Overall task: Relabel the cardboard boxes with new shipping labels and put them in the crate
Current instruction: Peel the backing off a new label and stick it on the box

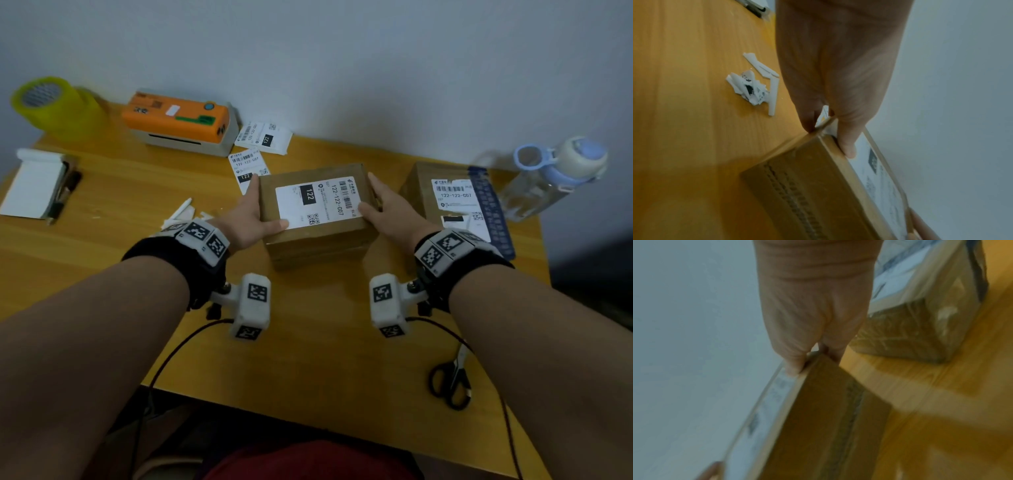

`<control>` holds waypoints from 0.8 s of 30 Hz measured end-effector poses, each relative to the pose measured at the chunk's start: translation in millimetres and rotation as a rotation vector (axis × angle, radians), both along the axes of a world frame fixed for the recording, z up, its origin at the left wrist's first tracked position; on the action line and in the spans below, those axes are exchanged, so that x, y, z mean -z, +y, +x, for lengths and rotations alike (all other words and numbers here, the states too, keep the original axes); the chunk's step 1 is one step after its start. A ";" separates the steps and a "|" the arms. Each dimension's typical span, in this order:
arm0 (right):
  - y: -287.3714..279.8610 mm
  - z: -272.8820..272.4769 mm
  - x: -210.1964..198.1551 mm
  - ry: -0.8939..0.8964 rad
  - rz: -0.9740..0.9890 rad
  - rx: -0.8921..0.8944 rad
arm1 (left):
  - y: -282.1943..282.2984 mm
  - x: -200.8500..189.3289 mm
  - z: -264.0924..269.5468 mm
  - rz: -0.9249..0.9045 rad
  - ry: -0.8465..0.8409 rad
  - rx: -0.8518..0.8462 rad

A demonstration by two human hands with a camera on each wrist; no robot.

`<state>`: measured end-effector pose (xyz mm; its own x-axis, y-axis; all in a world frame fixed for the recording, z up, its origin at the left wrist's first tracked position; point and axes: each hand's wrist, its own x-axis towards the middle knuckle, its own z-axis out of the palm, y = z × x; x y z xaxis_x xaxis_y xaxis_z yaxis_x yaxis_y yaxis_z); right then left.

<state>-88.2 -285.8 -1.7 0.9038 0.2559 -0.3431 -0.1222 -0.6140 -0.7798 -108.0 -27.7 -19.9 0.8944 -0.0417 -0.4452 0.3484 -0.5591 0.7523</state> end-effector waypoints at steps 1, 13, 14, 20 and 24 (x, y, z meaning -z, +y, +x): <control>5.3 -1.8 -2.3 -0.003 -0.007 0.024 | -3.0 -1.2 0.3 0.007 -0.018 -0.002; 23.3 -8.6 13.9 -0.347 -0.797 -0.357 | -42.4 -15.6 -7.7 0.905 -0.196 0.579; 17.0 -7.2 13.2 -0.337 -0.827 -0.335 | -36.4 -17.6 -8.0 0.932 -0.186 0.558; 27.7 -4.3 -1.4 -0.447 -0.809 -0.354 | -43.1 -31.4 -4.0 0.960 -0.237 0.509; 41.0 -11.4 9.6 -0.394 -0.739 -0.409 | -64.0 -18.0 -3.4 0.960 -0.261 0.586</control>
